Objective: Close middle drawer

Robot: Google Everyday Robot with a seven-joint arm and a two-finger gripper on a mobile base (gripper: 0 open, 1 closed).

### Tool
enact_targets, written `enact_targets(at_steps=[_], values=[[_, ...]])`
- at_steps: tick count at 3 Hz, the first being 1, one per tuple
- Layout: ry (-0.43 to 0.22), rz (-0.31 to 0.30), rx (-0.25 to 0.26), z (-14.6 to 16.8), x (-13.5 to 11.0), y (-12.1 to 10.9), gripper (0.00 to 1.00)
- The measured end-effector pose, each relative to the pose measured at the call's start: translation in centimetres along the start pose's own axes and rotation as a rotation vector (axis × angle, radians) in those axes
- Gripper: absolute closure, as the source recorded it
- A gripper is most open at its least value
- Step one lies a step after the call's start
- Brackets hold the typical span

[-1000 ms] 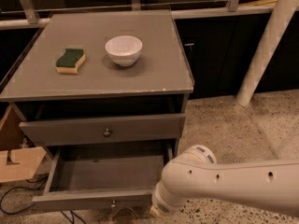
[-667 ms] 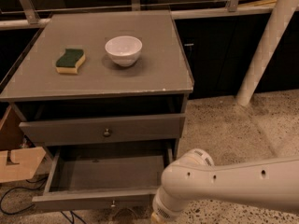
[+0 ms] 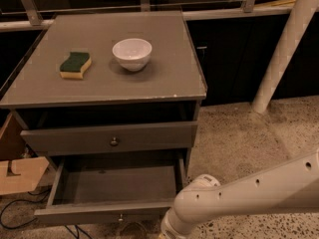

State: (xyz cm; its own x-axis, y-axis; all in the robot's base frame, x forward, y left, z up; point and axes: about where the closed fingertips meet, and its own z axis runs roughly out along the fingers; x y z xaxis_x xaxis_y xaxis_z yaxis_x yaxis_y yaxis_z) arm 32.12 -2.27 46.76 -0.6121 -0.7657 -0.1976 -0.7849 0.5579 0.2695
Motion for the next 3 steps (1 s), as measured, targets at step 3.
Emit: enact_targets(at_steps=[3], values=[[-0.139, 0.061, 0.048, 1.1, -4.5, -2.1, 1.0]])
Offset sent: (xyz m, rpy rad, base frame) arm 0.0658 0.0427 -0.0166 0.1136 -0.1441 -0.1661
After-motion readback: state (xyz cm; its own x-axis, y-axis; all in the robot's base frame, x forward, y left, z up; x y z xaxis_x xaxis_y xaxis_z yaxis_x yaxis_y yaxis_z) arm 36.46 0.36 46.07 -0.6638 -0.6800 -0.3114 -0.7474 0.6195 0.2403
